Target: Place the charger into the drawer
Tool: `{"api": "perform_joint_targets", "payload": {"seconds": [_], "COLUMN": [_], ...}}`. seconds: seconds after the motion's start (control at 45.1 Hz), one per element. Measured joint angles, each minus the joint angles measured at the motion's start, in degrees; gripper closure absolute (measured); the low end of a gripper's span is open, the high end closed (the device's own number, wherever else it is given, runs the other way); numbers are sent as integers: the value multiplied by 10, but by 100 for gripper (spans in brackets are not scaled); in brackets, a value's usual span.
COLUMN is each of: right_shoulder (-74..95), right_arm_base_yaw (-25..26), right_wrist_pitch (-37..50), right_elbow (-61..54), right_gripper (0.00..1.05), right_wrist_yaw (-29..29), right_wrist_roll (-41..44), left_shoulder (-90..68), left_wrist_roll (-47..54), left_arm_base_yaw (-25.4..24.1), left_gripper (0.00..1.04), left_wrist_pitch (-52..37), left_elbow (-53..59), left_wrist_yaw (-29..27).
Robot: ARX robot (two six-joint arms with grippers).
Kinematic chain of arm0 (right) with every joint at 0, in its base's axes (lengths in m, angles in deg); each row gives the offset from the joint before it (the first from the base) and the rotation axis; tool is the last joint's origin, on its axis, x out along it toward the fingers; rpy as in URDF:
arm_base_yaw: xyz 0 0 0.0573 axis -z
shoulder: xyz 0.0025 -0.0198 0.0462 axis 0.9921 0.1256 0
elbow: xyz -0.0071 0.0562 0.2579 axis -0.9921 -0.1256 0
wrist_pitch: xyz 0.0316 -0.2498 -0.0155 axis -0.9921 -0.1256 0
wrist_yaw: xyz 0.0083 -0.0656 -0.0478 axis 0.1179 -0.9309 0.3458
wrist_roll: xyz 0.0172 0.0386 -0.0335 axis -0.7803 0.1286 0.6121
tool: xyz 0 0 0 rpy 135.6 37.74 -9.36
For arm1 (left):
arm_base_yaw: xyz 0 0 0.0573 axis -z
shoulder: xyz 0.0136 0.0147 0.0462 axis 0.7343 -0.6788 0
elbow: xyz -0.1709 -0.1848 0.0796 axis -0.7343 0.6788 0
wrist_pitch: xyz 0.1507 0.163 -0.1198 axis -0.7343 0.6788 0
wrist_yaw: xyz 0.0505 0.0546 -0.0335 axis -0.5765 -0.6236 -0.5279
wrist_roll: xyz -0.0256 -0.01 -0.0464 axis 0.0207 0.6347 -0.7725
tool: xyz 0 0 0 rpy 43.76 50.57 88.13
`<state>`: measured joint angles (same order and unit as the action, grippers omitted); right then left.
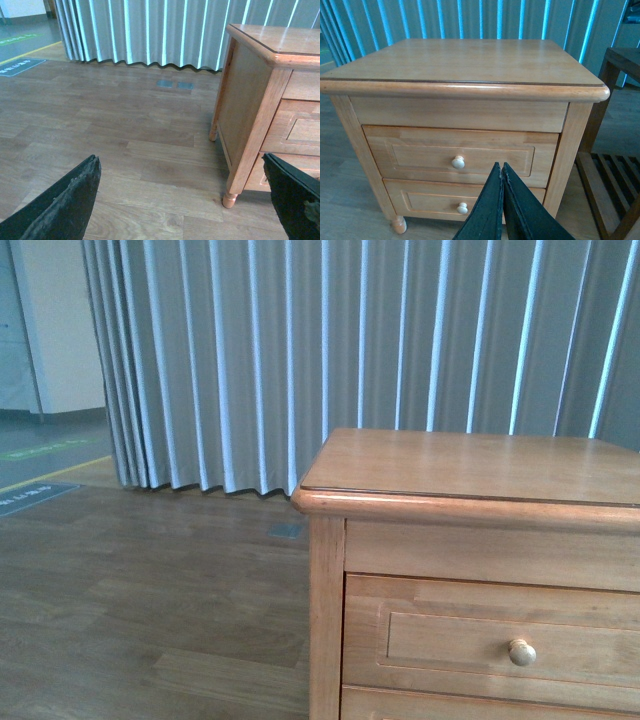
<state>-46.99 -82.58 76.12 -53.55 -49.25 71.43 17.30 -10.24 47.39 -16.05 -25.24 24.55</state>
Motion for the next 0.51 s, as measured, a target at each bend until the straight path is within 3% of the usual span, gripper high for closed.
{"api": "perform_joint_targets", "payload": {"seconds": [0.511], "right_shoulder": [-132], "right_arm_base_yaw": [0], "right_wrist_pitch": [-64], "right_elbow": [-63], "right_gripper": [103], "right_wrist_yaw": [0], "right_wrist_roll": [0], "left_shoulder": [0], "left_wrist_roll": [0], "left_arm_base_yaw": [0], "left_gripper": [6], "left_wrist_pitch": [0], "left_elbow": [0], "left_wrist_yaw": [0]}}
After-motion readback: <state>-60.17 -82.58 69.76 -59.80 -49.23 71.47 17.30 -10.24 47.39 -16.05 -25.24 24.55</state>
